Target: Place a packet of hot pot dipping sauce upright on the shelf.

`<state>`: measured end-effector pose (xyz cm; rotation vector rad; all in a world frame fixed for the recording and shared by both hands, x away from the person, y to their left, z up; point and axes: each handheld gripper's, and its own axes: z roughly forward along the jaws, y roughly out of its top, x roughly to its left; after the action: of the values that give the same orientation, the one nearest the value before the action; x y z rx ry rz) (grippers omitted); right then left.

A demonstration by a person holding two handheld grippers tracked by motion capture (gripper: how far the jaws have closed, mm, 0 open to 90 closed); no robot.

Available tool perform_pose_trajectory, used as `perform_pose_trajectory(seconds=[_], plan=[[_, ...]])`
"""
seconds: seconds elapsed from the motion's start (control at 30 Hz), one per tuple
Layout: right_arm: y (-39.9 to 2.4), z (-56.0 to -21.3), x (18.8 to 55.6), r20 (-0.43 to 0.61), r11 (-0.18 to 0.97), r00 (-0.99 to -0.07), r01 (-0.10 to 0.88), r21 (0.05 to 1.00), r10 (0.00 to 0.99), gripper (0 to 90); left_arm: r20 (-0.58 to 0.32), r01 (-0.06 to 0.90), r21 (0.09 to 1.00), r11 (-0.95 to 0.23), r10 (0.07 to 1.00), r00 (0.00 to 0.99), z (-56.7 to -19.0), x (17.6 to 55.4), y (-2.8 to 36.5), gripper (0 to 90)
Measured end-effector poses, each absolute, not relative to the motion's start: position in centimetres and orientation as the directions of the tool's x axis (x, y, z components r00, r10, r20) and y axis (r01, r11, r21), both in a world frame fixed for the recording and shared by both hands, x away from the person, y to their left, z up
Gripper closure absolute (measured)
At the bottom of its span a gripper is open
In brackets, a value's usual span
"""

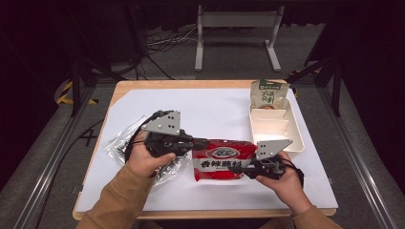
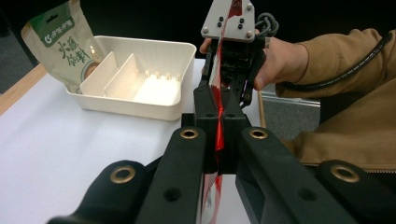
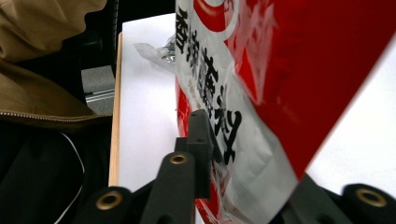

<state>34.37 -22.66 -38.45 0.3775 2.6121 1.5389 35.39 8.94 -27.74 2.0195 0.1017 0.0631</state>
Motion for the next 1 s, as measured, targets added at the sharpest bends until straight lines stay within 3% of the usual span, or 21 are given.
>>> perform_pose_trajectory(seconds=[0.4,0.53,0.7,1.0], plan=[[-22.9,-37.5,34.2,0.075,0.466,-0.957,0.203,0.861,0.279,85.9,-0.018,0.081,0.915,-0.396,0.159,0.987,-27.9,35.8,9.3,87.2],[-23.4,-37.1,34.3,0.101,0.452,-0.950,0.233,0.861,0.297,86.2,-0.039,0.104,0.927,-0.360,0.182,0.983,-28.1,36.1,9.5,64.9],[-23.9,-36.8,34.4,0.119,0.439,-0.943,0.254,0.862,0.312,86.4,-0.036,0.104,0.938,-0.331,0.204,0.978,-28.1,36.0,9.7,51.0],[-25.5,-35.0,34.7,0.097,0.397,-0.933,0.239,0.886,0.347,86.6,-0.008,0.093,0.946,-0.311,0.262,0.965,-28.4,35.8,11.2,40.3]])
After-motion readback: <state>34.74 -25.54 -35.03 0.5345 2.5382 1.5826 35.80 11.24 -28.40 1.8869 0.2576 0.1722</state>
